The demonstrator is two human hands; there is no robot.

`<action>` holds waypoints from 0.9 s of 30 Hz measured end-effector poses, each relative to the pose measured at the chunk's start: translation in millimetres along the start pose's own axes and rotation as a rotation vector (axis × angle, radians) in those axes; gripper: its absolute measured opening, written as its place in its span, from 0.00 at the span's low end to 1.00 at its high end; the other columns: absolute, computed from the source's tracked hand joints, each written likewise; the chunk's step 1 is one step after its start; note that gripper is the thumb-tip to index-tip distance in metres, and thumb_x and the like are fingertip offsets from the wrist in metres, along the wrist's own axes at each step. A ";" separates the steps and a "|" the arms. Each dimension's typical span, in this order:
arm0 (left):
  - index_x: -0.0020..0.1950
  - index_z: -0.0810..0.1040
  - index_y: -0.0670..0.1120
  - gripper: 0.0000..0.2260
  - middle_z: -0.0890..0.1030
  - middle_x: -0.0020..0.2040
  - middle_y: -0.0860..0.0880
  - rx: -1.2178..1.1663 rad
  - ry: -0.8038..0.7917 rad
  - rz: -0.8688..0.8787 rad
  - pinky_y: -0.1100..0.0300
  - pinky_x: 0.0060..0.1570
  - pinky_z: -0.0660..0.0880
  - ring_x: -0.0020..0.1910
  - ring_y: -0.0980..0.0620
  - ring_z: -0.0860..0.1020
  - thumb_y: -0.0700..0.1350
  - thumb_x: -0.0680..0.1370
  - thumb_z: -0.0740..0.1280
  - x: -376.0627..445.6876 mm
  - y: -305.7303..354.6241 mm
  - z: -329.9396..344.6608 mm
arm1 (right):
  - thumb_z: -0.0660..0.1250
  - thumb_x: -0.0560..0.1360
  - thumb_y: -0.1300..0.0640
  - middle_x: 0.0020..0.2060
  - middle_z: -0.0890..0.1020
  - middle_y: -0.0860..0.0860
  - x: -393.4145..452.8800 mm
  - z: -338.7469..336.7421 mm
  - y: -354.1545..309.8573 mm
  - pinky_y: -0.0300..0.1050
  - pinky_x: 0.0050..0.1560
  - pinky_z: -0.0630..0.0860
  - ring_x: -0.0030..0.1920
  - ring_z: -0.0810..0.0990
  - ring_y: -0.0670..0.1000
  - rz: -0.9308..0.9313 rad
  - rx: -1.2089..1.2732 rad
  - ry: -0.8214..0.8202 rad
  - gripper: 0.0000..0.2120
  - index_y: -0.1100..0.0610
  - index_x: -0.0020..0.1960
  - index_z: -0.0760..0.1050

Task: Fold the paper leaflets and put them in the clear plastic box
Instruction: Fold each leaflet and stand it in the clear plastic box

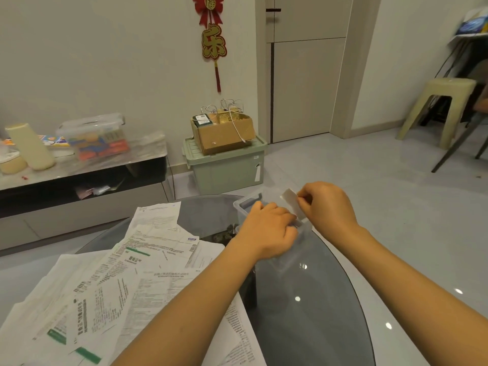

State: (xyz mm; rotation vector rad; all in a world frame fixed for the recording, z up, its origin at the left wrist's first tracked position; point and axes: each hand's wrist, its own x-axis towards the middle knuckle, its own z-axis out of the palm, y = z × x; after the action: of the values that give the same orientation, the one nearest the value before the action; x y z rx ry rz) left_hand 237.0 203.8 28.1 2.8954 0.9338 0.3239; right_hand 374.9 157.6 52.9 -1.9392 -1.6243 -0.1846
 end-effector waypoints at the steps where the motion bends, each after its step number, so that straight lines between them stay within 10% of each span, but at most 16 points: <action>1: 0.63 0.75 0.50 0.30 0.76 0.62 0.52 0.016 -0.016 0.003 0.55 0.54 0.59 0.54 0.52 0.69 0.54 0.72 0.41 2.3 -0.7 0.7 | 0.64 0.76 0.60 0.39 0.82 0.54 0.6 0.2 1.0 0.44 0.38 0.72 0.40 0.77 0.54 -0.007 -0.007 0.001 0.08 0.62 0.44 0.81; 11: 0.57 0.78 0.48 0.36 0.76 0.55 0.50 -0.017 0.052 -0.001 0.56 0.53 0.58 0.50 0.52 0.66 0.56 0.68 0.36 0.2 -2.7 9.0 | 0.61 0.74 0.64 0.44 0.82 0.57 16.7 4.2 -12.1 0.41 0.36 0.65 0.39 0.73 0.54 -0.043 -0.290 -0.285 0.09 0.61 0.46 0.80; 17: 0.59 0.79 0.50 0.35 0.77 0.53 0.51 -0.042 0.091 -0.004 0.58 0.51 0.55 0.50 0.54 0.65 0.55 0.69 0.37 -5.5 -4.9 10.1 | 0.66 0.74 0.59 0.54 0.74 0.53 22.3 20.5 -11.0 0.41 0.43 0.64 0.56 0.72 0.54 -0.045 -0.483 -0.376 0.09 0.55 0.53 0.79; 27: 0.62 0.77 0.48 0.27 0.77 0.62 0.51 -0.114 0.100 -0.055 0.56 0.64 0.54 0.60 0.54 0.70 0.50 0.73 0.45 -16.3 -9.9 6.7 | 0.65 0.77 0.56 0.57 0.74 0.53 21.4 9.2 -10.3 0.45 0.49 0.71 0.56 0.75 0.55 0.008 -0.267 -0.373 0.10 0.50 0.57 0.80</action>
State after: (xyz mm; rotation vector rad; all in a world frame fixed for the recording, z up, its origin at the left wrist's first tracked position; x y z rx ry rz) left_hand 220.0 202.2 17.3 2.7669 0.9739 0.5045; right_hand 368.0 181.4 59.0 -2.2883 -1.9087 -0.0369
